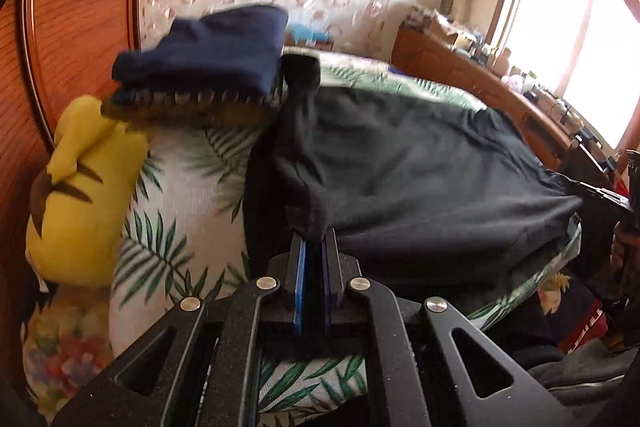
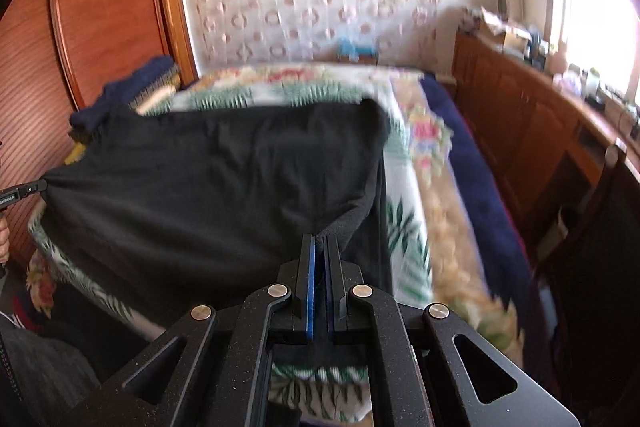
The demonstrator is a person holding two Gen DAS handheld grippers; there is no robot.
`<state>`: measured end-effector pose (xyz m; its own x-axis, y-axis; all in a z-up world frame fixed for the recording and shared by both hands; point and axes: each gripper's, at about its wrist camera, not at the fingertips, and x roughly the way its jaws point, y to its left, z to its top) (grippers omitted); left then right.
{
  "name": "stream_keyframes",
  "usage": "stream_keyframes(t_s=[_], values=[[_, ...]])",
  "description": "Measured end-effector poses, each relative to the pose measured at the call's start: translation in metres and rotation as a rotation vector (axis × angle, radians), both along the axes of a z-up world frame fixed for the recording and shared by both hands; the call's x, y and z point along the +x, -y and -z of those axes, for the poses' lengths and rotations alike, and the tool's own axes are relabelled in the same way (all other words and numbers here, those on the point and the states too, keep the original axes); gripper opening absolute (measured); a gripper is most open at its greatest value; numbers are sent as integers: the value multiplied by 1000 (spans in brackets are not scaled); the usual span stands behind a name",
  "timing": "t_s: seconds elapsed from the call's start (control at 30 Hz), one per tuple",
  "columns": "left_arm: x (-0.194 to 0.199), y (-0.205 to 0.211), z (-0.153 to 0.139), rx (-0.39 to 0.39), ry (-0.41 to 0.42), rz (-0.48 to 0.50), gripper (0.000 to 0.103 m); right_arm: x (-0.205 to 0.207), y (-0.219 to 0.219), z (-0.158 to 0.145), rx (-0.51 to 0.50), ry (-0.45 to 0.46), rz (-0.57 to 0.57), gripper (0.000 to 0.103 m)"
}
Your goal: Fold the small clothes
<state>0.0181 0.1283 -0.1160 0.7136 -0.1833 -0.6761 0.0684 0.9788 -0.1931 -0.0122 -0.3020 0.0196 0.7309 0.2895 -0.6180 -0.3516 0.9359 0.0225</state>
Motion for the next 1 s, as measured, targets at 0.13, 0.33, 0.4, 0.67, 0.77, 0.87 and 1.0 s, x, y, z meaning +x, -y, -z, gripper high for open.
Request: stream_keyframes(t_s=[0.13, 0.33, 0.4, 0.67, 0.77, 0.87, 1.0], values=[[-2, 2, 7, -7, -27, -12, 8, 8, -5, 11, -21, -15, 15, 3], [-5, 5, 2, -1, -21, -17, 10, 6, -7, 2, -40, 8, -2, 4], [-6, 5, 1, 9, -19, -19, 12, -1, -6, -1, -44, 20, -2, 5], [-14, 3, -18, 35, 35, -30, 35, -11, -5, -5, -55, 74, 8, 9], [-15, 6, -24, 51, 62, -18, 47, -15, -8, -7, -50, 92, 3, 12], [-12, 9, -26, 72, 66, -16, 77, -21, -13, -6, -36, 106, -20, 21], [-8, 12, -21, 78, 59, -36, 79, -21, -28, 0, -30, 105, -48, 34]])
